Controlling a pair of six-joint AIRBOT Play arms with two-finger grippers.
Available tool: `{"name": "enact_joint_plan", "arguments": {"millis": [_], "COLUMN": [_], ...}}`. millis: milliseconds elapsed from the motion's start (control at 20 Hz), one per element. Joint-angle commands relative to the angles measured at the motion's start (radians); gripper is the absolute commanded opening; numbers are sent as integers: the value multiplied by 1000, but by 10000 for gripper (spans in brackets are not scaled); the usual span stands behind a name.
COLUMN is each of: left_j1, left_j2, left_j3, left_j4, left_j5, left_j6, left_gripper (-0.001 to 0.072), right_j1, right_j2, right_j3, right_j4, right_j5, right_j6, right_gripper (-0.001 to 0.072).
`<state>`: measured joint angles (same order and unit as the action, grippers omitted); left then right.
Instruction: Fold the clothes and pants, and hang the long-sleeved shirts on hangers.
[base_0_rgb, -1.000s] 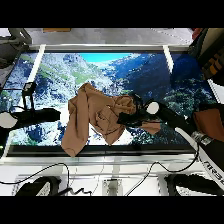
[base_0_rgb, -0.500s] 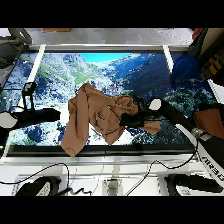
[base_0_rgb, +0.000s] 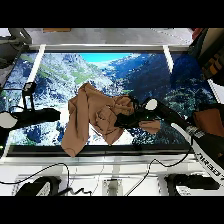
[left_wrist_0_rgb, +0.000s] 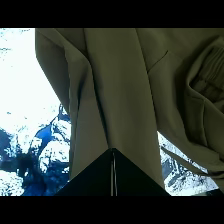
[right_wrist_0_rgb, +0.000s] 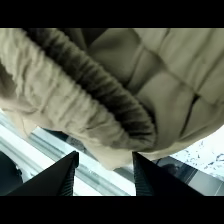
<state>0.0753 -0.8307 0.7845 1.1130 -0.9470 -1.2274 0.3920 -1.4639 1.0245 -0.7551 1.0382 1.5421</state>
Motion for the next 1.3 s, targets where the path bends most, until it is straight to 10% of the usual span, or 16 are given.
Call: {"name": "enact_joint_plan", "arguments": {"millis": [0, 500, 900, 950, 1050, 1250], "left_j1": [1, 1, 1, 1, 1, 1], "left_j2": [1, 1, 0, 0, 0, 1], "left_j3": [0, 0, 0, 0, 0, 0], "left_j4": [0, 0, 0, 0, 0, 0], "left_j5": [0, -1, 26, 28, 26, -24], "left_j6": [0, 0, 0, 0, 0, -3], "left_gripper": [23, 23, 25, 115, 668, 692], "right_j1": [1, 0, 2, 2, 2, 2], "right_j2": [-2, -42, -44, -41, -29, -13], "right_j3": [13, 13, 14, 14, 14, 42], "right_j4": [18, -78, 153, 204, 279, 310], "right_j5": [7, 8, -206, -209, -209, -200], "right_j6": [-12, -22, -395, -484, -613, -665], "right_gripper": [384, 392, 361, 279, 197, 38]}}
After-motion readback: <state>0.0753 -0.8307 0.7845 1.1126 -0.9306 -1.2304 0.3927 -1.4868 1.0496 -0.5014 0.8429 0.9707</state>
